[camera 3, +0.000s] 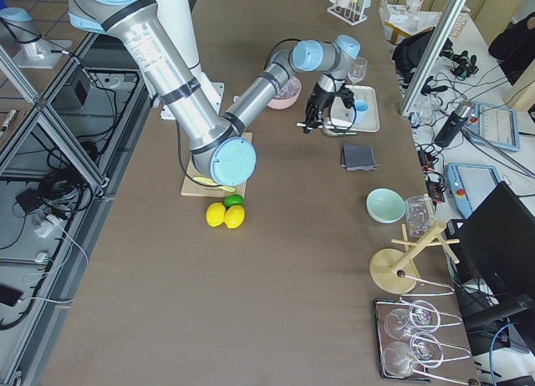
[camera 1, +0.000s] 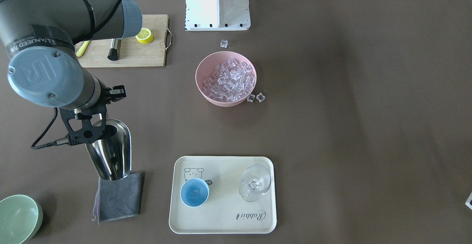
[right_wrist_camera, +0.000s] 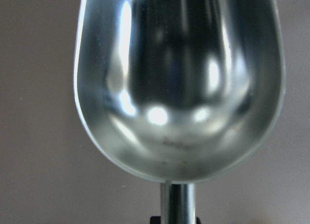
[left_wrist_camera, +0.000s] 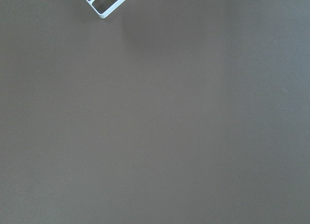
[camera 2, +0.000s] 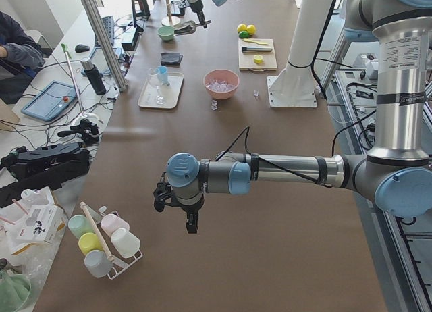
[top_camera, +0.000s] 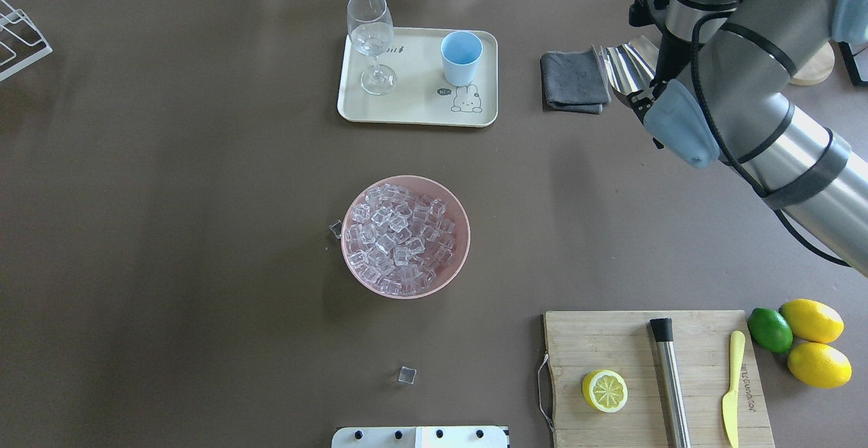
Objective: Put ice in cup with scoop
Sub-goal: 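Bring the empty scoop back toward its spot near the grey cloth with the right gripper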
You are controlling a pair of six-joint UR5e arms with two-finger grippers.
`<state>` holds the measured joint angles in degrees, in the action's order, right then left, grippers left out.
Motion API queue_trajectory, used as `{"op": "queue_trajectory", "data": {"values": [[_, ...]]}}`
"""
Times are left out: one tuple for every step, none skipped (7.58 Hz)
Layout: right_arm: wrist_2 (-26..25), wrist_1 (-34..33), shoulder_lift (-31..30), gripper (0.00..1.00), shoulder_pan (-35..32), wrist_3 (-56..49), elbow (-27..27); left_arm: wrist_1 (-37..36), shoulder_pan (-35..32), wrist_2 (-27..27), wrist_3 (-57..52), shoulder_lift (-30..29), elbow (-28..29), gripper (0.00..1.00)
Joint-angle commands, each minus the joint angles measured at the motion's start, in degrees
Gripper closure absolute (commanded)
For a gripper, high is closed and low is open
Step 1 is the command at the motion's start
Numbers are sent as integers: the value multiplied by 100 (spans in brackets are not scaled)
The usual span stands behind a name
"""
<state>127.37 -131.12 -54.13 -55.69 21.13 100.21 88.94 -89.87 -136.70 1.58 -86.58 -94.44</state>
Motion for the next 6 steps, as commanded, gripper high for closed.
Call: {"op": "queue_trajectory", "data": {"values": [[-351, 601, -972, 100, 250, 1372, 813, 0, 22, 3, 0, 9, 5, 2], [-501, 1388, -1594, 100, 313, 1411, 972, 0, 30, 3, 0, 9, 5, 2], [-502, 1814, -1853, 100, 366, 1638, 913, 0, 31, -6, 0, 9, -4, 2], [-581, 2044, -2055, 100, 575, 1753, 886, 0, 39, 3, 0, 9, -4, 2], [-738, 2647, -2353, 100, 716, 1807, 747, 0, 39, 3, 0, 9, 5, 2], [-731, 3331, -2548, 100, 866, 2094, 467, 0, 48, 11, 0, 9, 31, 2]]}}
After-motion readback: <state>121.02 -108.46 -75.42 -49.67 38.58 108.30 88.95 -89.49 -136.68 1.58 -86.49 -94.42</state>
